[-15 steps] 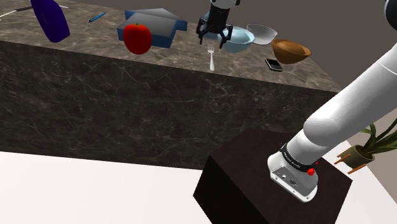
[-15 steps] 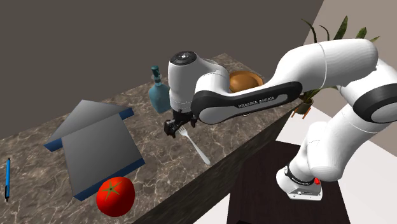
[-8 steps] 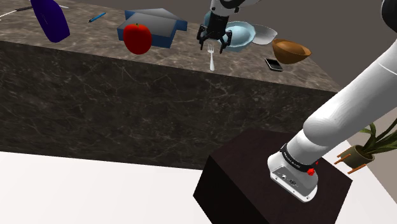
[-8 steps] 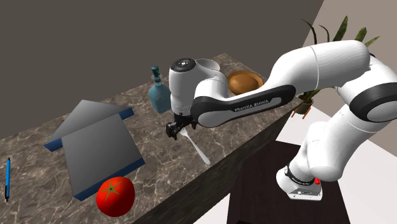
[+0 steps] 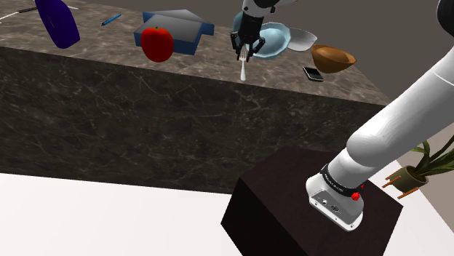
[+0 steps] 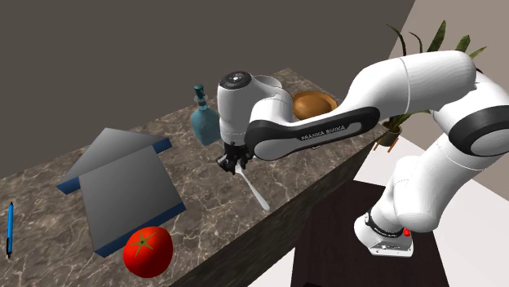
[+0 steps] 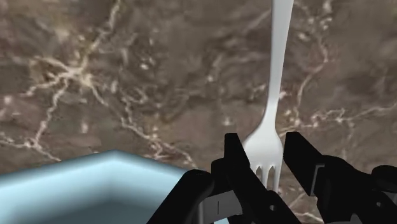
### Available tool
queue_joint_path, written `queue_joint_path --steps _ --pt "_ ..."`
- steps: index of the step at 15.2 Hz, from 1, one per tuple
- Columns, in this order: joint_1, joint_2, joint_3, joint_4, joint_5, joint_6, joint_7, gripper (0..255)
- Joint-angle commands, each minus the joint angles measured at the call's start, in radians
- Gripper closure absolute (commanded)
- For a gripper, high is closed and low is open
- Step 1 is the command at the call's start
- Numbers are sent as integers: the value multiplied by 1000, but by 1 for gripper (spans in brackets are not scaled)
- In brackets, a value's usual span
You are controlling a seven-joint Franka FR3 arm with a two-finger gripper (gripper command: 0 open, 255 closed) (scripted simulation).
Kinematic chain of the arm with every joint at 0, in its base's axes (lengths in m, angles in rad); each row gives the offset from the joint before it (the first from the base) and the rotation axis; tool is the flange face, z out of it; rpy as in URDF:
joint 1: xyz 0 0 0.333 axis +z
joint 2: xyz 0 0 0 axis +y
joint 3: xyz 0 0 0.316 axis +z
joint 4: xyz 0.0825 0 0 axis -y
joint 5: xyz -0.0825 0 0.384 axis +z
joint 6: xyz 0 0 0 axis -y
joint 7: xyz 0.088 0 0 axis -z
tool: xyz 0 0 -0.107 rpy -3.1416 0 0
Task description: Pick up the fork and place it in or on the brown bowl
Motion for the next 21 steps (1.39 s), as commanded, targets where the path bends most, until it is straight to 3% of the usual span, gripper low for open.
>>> queue_joint_path --steps 1,5,21 --pt "2 10 3 -3 3 19 -1 255" --pt "4 6 5 -8 4 20 2 255" --pt "3 -7 2 193 9 -193 -8 255"
